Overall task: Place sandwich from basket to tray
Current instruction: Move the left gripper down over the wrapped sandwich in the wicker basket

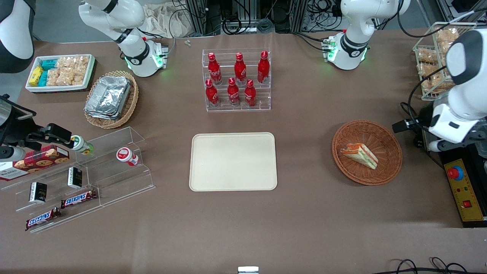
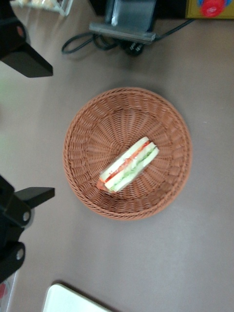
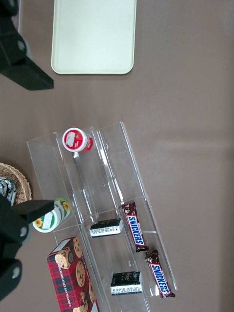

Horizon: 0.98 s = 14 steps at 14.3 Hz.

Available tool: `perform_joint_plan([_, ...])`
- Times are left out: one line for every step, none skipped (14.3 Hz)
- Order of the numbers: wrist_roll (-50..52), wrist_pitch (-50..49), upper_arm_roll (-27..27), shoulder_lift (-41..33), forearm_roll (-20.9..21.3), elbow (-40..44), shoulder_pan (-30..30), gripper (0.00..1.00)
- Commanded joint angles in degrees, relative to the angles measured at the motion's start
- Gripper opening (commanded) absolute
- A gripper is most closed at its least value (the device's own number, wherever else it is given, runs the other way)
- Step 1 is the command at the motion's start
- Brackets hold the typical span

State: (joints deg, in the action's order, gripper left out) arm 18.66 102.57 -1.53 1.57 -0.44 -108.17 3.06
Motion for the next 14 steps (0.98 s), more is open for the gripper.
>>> perform_joint_plan([7.59,8.49,0.56,-2.36,-0.71,-9.06,1.34,1.0])
perform_joint_plan([10.49,12.0,1.08,-2.19,-0.71,-11.69,1.34,1.0])
perform_joint_plan([13.39,15.52,1.26,-1.92,-0.71,-14.24,1.34,1.0])
perform_joint_plan([16.46,18.77,1.35,-1.49,-0.71,-16.35,1.34,1.0])
perform_joint_plan([20.15,20.89,1.35,0.0,-0.71,-17.16,1.34,1.0])
perform_joint_plan([23.58,22.57,1.44,1.93,-0.71,-17.08,1.42,1.0])
perform_joint_plan([26.92,24.93,2.05,3.86,-0.71,-17.08,1.69,1.0])
perform_joint_plan([30.26,27.65,2.32,5.53,-0.71,-17.08,1.78,1.0])
perform_joint_plan([33.51,29.42,2.49,6.77,-0.71,-17.08,1.78,1.0])
perform_joint_plan([35.54,30.66,2.67,7.74,-0.71,-17.08,1.78,1.0])
perform_joint_plan([37.39,31.45,2.67,8.62,-0.71,-16.99,1.78,1.0])
perform_joint_plan([39.06,32.5,2.76,9.41,-0.71,-16.82,1.78,1.0])
perform_joint_plan([40.38,33.56,2.76,10.37,-0.71,-16.82,1.86,1.0])
perform_joint_plan([41.44,34.96,2.76,11.17,-0.71,-16.9,2.39,1.0])
